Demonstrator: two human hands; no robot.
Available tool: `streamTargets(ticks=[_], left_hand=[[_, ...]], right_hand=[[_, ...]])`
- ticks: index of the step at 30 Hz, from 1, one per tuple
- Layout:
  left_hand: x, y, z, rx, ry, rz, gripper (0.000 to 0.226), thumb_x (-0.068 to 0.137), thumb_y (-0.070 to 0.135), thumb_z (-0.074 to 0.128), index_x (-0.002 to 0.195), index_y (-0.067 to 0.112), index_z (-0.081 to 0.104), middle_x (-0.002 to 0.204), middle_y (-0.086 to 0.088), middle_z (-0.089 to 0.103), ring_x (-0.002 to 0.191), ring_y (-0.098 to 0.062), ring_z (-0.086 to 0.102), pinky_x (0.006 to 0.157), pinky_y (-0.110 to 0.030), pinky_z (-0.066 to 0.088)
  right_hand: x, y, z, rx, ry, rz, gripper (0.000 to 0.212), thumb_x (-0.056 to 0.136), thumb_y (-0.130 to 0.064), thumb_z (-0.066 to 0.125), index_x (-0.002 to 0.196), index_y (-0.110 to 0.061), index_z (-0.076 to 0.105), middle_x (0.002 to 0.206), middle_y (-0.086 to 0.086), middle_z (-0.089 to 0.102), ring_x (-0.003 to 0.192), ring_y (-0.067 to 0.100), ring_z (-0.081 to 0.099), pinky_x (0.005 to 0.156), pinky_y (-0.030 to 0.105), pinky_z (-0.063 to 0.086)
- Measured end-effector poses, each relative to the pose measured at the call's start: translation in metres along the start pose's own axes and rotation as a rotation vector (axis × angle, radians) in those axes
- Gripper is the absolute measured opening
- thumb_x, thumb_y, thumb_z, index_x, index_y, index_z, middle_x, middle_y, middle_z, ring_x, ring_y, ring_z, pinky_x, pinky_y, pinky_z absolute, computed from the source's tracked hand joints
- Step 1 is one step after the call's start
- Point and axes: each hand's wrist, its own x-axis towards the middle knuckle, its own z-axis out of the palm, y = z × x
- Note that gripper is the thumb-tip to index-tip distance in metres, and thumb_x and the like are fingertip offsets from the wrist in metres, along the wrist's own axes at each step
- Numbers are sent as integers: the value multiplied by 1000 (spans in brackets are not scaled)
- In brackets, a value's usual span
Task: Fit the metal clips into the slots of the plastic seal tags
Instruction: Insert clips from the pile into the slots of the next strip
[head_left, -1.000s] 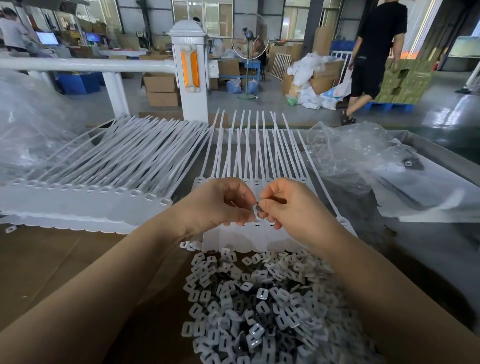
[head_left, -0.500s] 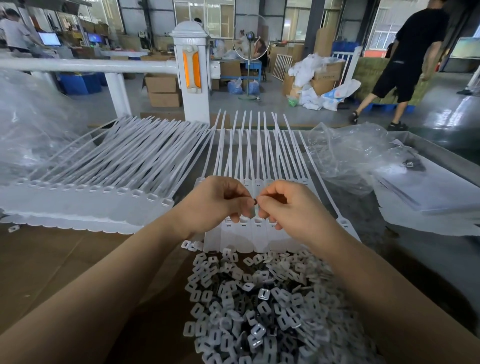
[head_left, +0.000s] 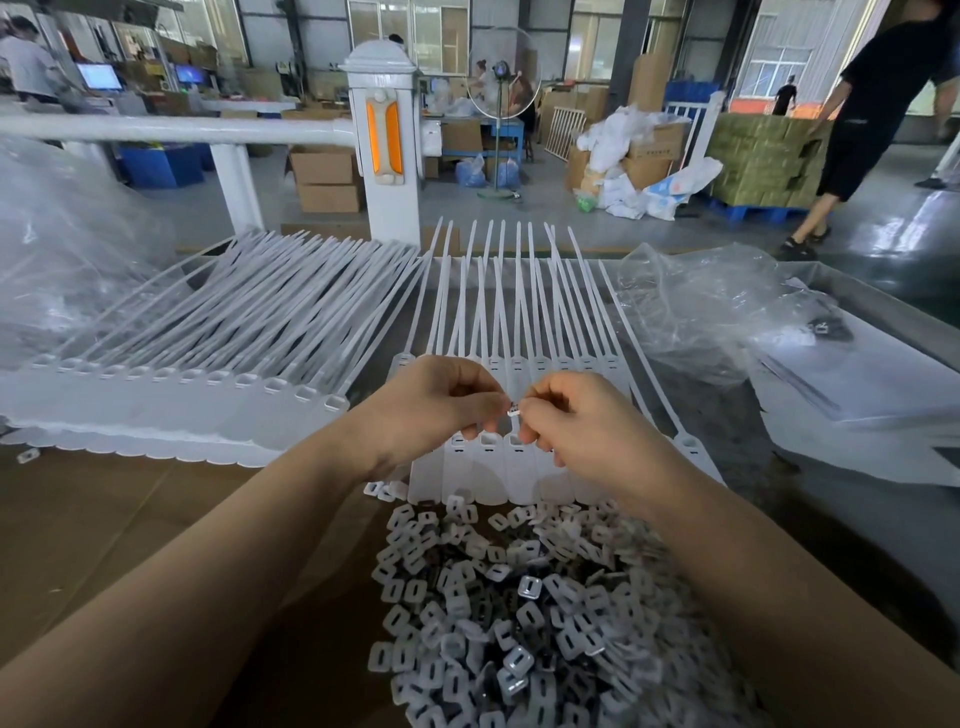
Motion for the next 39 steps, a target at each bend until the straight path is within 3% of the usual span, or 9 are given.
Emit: streamTargets(ticks=[4,8,11,16,21,26,32,39], left_hand=[[2,0,1,13,21,-2,13,94,14,62,83,11,67,63,8,62,55,0,50,54,-10,40],[4,-6,0,254,82,-37,13,93,22,63,83,16,67,66,11,58,53,2,47,53,-12,38],[4,-10,4,453,83,-94,13,94,24,61,89,15,68,75,5,61,64,-5,52,57,-20,37],[6,-7,9,515,70,-137,13,94,21,57,93,13,66,84,0,63,76,-14,55,70,-30,47],[7,-6,8,450,61,-192,14,89,26,67,86,12,67,80,-3,64,65,-11,51,59,-23,39],[11,-6,10,447,102,-251,20,84,30,73,72,19,63,66,5,57,57,-8,47,52,-21,34],[11,-8,7,361,81,-278,16,85,28,74,79,15,67,78,-1,65,70,-11,55,62,-22,41],[10,-8,2,317,54,-290,15,90,29,70,84,15,70,75,3,61,66,-8,50,58,-22,36]], right_hand=[[3,4,1,1,-2,6,13,98,-24,54,90,-24,65,71,-11,69,66,11,60,69,36,55],[4,10,1,-235,5,0,18,101,-32,52,105,-21,65,84,-7,68,72,9,64,67,25,52],[4,13,3,-308,-36,10,17,99,-35,55,100,-22,64,80,-7,65,62,6,58,54,22,43],[4,14,3,-318,-49,14,15,97,-40,56,96,-26,62,77,-7,64,56,2,54,52,19,37],[4,14,4,-331,-54,1,15,97,-40,57,96,-26,62,77,-8,63,58,2,54,52,19,36],[4,16,3,-300,-52,5,17,96,-39,58,101,-25,64,84,-10,63,70,4,59,57,20,41],[5,16,3,-296,-53,9,16,96,-39,58,101,-25,64,85,-10,65,72,5,61,61,22,46],[4,16,-1,-235,-84,-27,4,92,-30,65,88,-30,66,85,-10,66,77,3,63,65,20,48]])
